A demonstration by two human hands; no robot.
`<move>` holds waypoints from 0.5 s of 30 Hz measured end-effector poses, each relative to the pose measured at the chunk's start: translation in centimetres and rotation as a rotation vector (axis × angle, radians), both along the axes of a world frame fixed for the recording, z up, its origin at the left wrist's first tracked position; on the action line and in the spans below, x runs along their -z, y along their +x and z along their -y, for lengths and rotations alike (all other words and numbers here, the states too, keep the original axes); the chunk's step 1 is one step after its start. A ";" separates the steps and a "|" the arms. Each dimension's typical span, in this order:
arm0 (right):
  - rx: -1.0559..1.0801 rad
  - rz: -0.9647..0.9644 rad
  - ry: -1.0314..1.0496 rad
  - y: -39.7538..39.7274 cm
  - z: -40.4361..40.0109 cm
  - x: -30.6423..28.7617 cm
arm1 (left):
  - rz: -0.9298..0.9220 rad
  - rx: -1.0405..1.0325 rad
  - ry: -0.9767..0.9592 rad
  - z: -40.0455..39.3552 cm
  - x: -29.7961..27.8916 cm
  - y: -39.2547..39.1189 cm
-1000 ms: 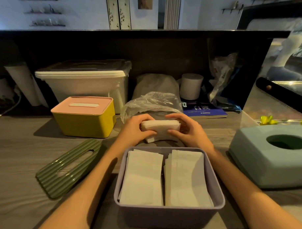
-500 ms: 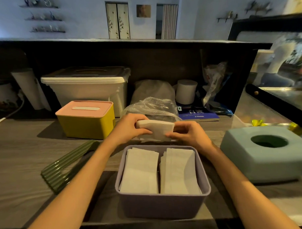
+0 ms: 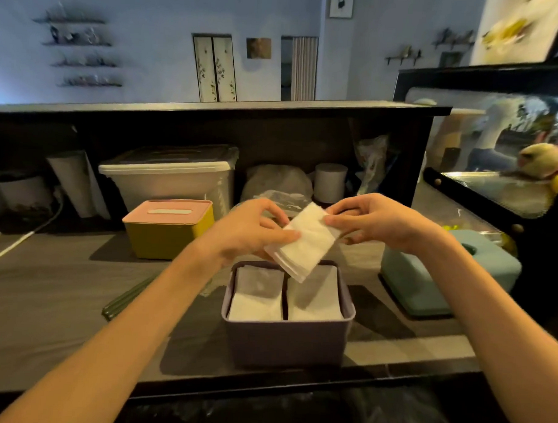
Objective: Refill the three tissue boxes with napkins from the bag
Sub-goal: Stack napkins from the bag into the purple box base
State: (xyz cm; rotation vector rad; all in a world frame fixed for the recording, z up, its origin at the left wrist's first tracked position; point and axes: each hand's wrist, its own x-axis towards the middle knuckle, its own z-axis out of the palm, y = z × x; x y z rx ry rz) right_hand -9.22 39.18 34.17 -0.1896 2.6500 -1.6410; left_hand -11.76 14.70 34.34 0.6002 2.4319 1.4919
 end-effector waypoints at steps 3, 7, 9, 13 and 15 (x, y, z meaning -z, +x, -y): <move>0.006 0.062 0.137 0.6 0.1 0.0 | 0.071 0.032 -0.066 -0.3 1.1 1.9; 0.014 0.084 0.273 0.9 0.8 0.5 | 0.134 0.073 -0.073 -0.8 2.5 3.6; 0.039 0.073 0.359 1.0 1.2 0.9 | 0.118 0.090 -0.124 -0.9 3.0 3.9; 0.079 0.038 0.475 0.9 1.9 1.7 | -0.058 0.072 -0.331 -1.0 4.0 4.0; 0.099 0.046 0.522 0.8 2.2 2.0 | -0.163 0.071 -0.416 -1.2 4.4 4.0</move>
